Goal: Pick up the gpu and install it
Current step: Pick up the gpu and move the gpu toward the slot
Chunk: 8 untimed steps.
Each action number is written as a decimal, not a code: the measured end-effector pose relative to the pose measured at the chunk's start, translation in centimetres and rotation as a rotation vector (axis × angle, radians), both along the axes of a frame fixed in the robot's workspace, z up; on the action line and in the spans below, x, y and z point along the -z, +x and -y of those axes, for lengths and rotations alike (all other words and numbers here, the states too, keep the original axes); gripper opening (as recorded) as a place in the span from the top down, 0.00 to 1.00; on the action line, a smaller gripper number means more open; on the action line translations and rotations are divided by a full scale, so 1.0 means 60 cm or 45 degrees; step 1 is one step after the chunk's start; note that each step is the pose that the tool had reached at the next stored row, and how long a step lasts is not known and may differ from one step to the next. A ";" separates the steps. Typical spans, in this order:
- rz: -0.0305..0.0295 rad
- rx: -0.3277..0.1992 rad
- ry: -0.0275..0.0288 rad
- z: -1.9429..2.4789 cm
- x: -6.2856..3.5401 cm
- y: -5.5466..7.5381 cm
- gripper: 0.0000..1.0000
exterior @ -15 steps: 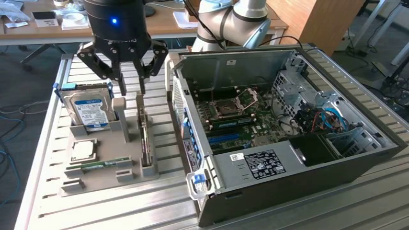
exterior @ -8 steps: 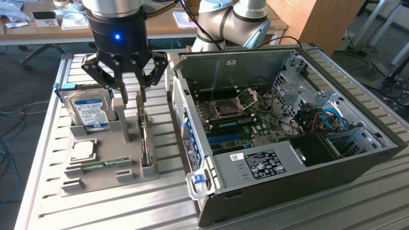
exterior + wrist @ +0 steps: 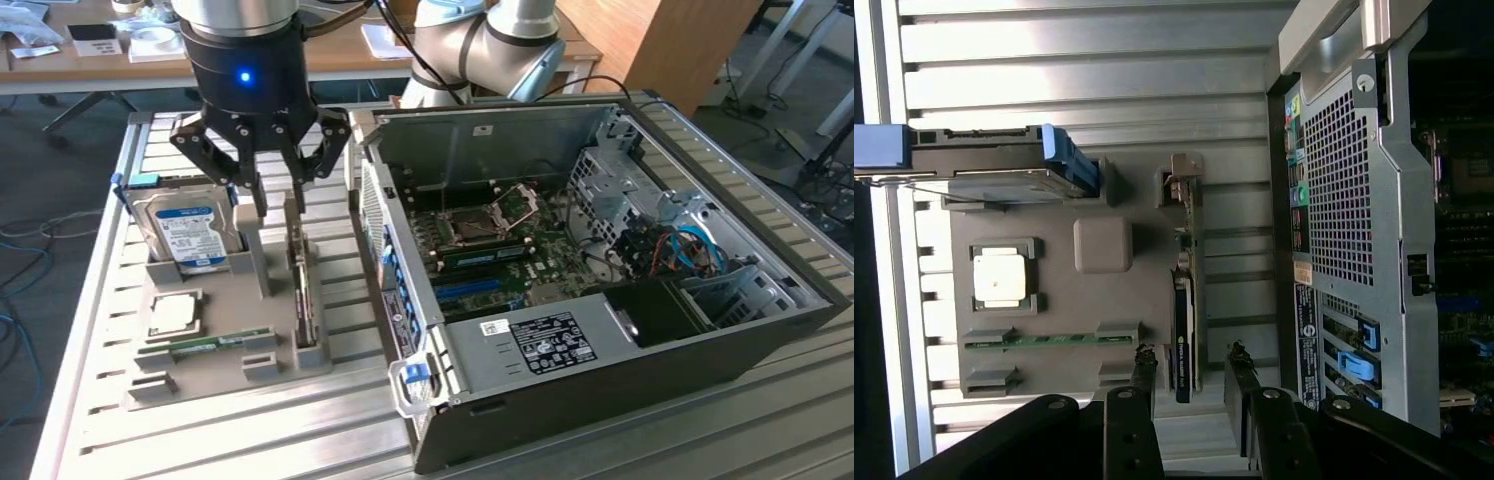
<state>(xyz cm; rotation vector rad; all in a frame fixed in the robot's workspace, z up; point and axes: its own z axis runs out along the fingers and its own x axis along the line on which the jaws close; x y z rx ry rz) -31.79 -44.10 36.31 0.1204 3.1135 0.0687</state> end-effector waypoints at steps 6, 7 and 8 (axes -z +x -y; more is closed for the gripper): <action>0.0000 0.000 0.0000 0.0000 0.008 0.000 0.58; 0.0001 0.000 0.0001 0.0000 0.011 0.000 0.58; 0.0000 0.000 0.0001 0.0000 0.014 0.000 0.58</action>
